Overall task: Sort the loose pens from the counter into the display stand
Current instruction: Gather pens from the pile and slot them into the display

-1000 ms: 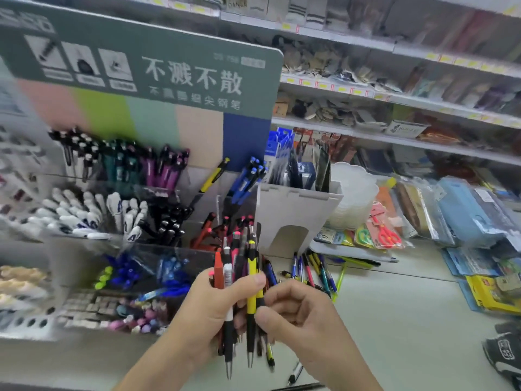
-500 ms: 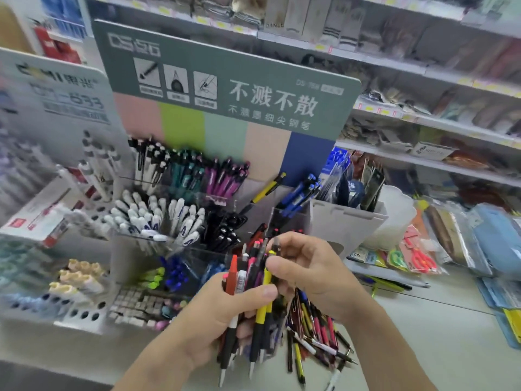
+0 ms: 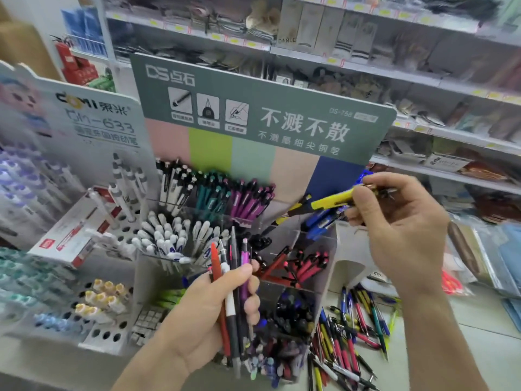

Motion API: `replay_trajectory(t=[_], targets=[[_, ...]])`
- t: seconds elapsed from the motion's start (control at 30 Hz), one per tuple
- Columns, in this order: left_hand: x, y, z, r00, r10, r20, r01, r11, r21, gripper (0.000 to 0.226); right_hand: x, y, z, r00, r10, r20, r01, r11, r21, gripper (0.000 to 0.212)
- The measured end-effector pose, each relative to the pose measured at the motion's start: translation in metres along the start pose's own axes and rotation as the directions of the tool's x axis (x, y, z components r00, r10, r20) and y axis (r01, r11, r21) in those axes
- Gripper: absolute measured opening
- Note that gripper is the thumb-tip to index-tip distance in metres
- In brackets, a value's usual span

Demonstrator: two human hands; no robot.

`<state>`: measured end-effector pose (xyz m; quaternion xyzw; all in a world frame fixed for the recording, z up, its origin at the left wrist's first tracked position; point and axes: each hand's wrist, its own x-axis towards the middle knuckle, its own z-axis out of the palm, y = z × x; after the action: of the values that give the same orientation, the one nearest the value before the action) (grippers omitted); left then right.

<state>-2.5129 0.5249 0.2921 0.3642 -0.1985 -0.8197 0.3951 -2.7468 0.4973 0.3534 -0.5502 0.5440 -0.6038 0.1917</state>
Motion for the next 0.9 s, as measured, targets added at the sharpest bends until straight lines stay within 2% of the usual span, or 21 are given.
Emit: replay_trajectory(t=[0.1,0.2,0.27,0.33,0.4,0.43,0.47,0.5,0.53,0.57,0.63,0.73,0.9], targets=[[-0.002,-0.004,0.003,0.998,-0.045,0.035,0.045,0.999,0.007,0.028,0.002,0.012,0.022,0.995,-0.09,0.046,0.099,0.966,-0.241,0.016],[-0.004,-0.013,0.004,0.994,-0.077,0.076,0.079,0.996,-0.029,0.027,-0.002,0.026,0.045,0.985,-0.109,0.136,0.154,0.912,-0.381,0.017],[-0.005,-0.019,0.006,0.991,-0.1,0.086,0.107,0.991,-0.079,0.029,-0.009,0.03,0.052,0.991,-0.058,0.124,0.104,0.906,-0.41,0.03],[-0.006,-0.027,0.007,0.985,-0.139,0.1,0.15,0.983,-0.109,0.03,-0.022,0.027,0.051,0.996,-0.093,0.014,0.092,0.92,-0.381,0.039],[-0.008,-0.034,0.009,0.978,-0.17,0.119,0.185,0.974,-0.127,0.034,-0.045,0.018,0.043,0.989,-0.145,-0.036,0.127,0.943,-0.307,0.023],[-0.008,-0.037,0.009,0.976,-0.182,0.122,0.197,0.972,-0.127,0.034,-0.057,0.016,0.037,0.997,-0.071,0.003,0.069,0.967,-0.243,0.015],[-0.009,-0.04,0.009,0.974,-0.193,0.117,0.206,0.972,-0.109,0.033,-0.068,0.016,0.032,0.992,0.076,0.102,-0.056,0.981,-0.185,0.012],[-0.009,-0.043,0.008,0.972,-0.205,0.114,0.214,0.974,-0.072,0.031,-0.078,0.018,0.028,0.939,0.245,0.24,-0.209,0.964,-0.166,0.013],[-0.009,-0.045,0.008,0.968,-0.218,0.12,0.222,0.975,-0.019,0.028,-0.086,0.023,0.023,0.853,0.376,0.363,-0.329,0.926,-0.186,0.017],[-0.008,-0.047,0.009,0.964,-0.232,0.131,0.228,0.973,0.039,0.026,-0.092,0.031,0.018,0.779,0.445,0.442,-0.385,0.895,-0.224,0.022],[-0.007,-0.05,0.01,0.96,-0.244,0.14,0.228,0.966,0.121,0.027,-0.099,0.044,0.01,0.72,0.492,0.49,-0.401,0.871,-0.285,0.025],[-0.003,-0.056,0.01,0.96,-0.252,0.126,0.225,0.955,0.192,0.029,-0.106,0.052,0.001,0.716,0.509,0.478,-0.414,0.861,-0.295,0.024],[-0.002,-0.06,0.011,0.953,-0.251,0.169,0.195,0.937,0.289,0.025,-0.111,0.052,-0.007,0.685,0.546,0.483,-0.587,0.806,-0.077,0.019]])
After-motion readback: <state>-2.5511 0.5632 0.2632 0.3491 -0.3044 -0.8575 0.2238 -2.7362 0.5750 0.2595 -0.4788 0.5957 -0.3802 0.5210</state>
